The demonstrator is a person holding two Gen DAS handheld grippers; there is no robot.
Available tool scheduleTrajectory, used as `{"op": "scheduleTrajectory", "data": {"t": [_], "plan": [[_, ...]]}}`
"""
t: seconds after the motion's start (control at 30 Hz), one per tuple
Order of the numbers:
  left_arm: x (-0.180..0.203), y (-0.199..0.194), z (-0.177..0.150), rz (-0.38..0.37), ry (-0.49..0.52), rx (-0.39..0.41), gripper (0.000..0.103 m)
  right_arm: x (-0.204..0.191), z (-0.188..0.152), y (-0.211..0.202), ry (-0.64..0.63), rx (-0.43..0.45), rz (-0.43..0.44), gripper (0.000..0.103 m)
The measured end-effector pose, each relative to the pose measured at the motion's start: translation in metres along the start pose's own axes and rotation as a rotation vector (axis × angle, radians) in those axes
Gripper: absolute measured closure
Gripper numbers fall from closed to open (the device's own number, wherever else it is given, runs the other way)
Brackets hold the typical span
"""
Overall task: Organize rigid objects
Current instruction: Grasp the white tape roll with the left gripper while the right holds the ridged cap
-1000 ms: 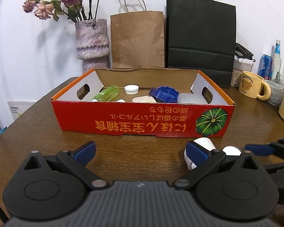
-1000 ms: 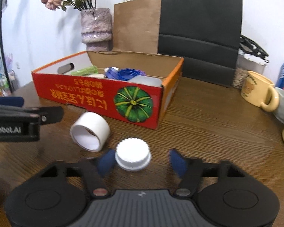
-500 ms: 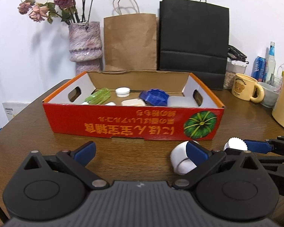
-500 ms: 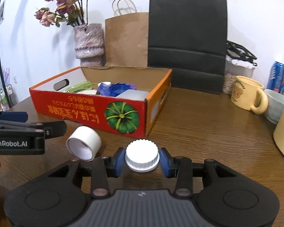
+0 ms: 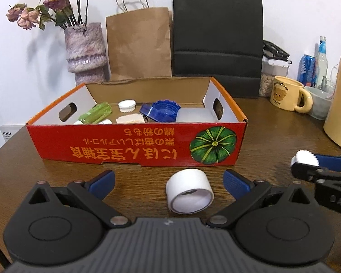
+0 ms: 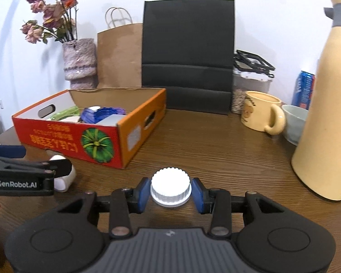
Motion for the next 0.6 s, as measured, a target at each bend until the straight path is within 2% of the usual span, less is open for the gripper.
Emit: {"op": "scheduleTrajectory", "data": {"t": [0.27, 0.47, 0.6], "plan": [[0.016, 0.01, -0.003, 0.015, 0.027, -0.045, 0.0, 0.013, -0.003, -0.004, 0.01, -0.004, -0.017, 0.064], [0.019, 0.011, -0.004, -0.006, 0.032, -0.048, 0.001, 0.012, -0.003, -0.004, 0.008, -0.003, -0.024, 0.064], [0.021, 0.012, -0.005, -0.012, 0.035, -0.054, 0.014, 0.012, -0.004, -0.003, 0.009, -0.004, -0.028, 0.064]]}}
Point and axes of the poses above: each gripper's, at about its wrist camera, not at the fingertips, and y roughly the way its jaws point, x to its right, z to its top, the point moved 2 cm from there along y, roughly the way its jaws point, and after that the axes turned 15 degrees about z, right-handed, at the moved point
